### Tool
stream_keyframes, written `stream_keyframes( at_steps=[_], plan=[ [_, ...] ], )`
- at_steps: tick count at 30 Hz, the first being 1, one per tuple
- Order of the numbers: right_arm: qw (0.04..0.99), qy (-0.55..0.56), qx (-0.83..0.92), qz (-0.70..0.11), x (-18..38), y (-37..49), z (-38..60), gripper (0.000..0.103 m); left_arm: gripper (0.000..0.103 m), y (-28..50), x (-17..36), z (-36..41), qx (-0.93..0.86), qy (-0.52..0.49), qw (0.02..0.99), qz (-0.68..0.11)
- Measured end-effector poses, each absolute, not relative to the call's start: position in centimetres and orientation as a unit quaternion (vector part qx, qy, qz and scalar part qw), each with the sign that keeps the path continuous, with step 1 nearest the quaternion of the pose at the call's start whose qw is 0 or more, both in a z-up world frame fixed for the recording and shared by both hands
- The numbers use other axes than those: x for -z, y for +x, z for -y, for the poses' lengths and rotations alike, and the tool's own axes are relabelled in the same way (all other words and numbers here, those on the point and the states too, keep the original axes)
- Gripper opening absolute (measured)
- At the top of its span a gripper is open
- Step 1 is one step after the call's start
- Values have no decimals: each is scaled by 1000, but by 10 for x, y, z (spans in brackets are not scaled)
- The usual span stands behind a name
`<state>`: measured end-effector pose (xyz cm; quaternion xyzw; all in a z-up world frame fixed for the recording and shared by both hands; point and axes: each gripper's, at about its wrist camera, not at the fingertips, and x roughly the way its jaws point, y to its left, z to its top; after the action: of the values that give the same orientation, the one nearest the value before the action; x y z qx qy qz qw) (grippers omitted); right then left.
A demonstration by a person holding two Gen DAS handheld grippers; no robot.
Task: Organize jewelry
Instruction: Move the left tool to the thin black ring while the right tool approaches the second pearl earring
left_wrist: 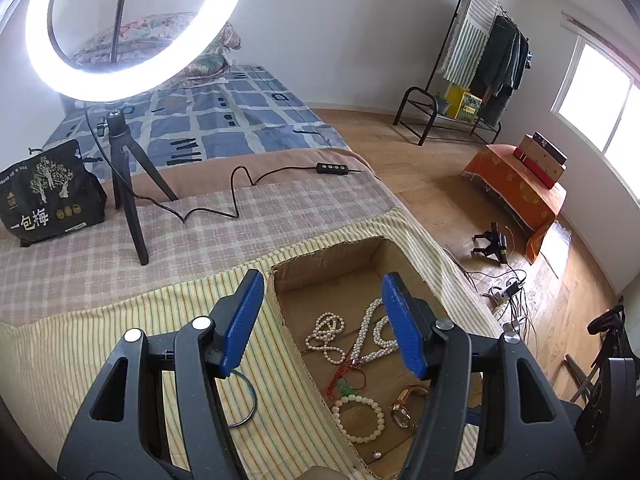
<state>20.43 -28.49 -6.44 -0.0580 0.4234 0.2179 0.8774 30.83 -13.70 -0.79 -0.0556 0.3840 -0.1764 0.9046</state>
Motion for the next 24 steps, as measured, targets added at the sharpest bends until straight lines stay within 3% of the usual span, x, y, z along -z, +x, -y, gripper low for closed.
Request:
stream_keyframes(
  at_steps=[24],
  plan=[
    [879, -94, -283, -372, 50, 162, 235, 64, 63, 238, 1, 39, 126, -24, 907, -400]
  ],
)
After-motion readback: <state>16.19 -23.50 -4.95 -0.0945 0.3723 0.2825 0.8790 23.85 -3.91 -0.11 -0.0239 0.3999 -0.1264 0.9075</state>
